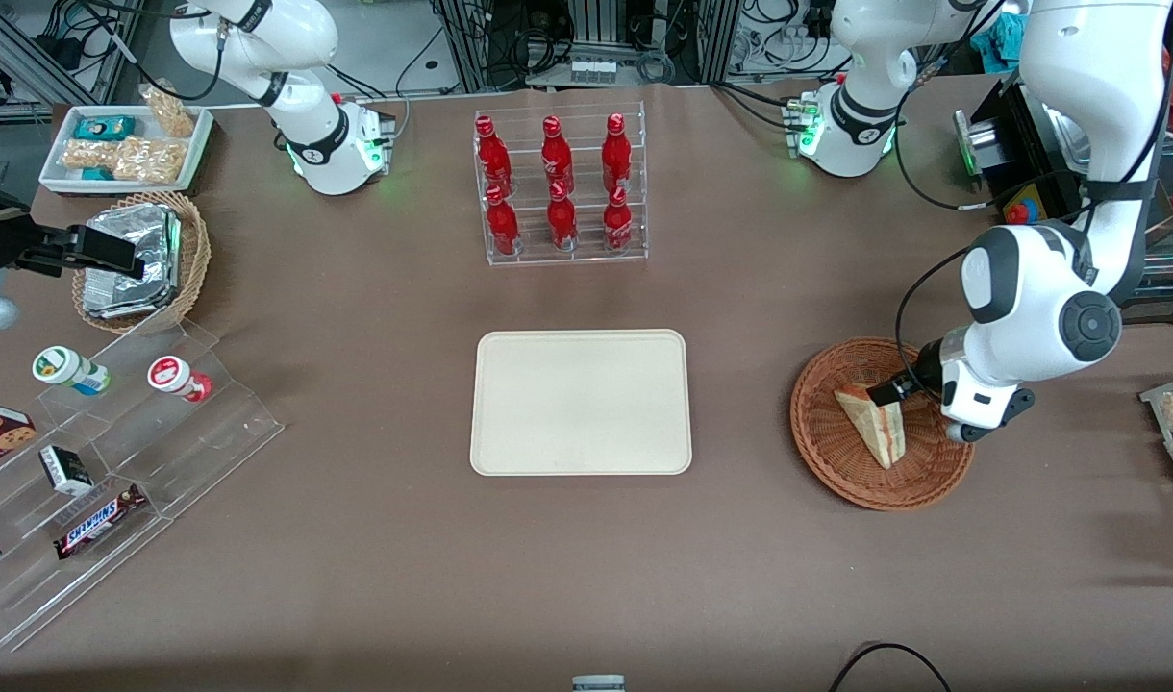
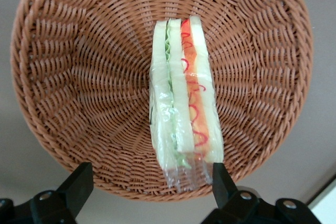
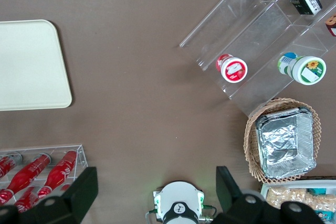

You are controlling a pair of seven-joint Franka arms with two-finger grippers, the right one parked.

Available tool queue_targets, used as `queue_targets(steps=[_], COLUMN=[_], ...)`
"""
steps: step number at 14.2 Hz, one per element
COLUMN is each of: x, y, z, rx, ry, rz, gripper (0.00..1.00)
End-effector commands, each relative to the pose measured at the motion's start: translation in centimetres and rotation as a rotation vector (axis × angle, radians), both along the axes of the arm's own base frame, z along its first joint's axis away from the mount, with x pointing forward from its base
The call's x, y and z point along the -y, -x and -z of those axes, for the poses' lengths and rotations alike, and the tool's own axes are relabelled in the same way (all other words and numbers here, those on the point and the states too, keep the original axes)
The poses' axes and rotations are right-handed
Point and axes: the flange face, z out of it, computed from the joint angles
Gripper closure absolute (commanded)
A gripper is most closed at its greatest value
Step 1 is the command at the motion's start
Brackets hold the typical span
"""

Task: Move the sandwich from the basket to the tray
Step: 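Lower the open left gripper over the wrapped sandwich in the wicker basket, then close the left gripper on the sandwich and lift it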

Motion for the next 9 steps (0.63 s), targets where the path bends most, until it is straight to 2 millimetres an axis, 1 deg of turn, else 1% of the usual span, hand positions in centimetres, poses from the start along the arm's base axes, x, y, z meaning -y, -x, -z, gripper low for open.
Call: queue_targets(steps=[1, 3, 4, 5, 6, 9], x=[0.1, 0.2, 0.1, 0.0, 0.0, 0.0], y=[-0.3, -0.9, -1.1, -1.3, -1.3, -1.7], z=[1.5, 2.5, 2.8, 2.5, 1.9, -1.3], rx=[0.02, 0.051, 0.063, 0.066, 0.071, 0.082], ry=[0.005, 0.007, 0.007, 0.006, 0.006, 0.005], rz=[-0.025, -0.031, -0.034, -0.035, -0.033, -0.04], gripper=[0.0, 0.0, 0.0, 0.0, 0.0, 0.0])
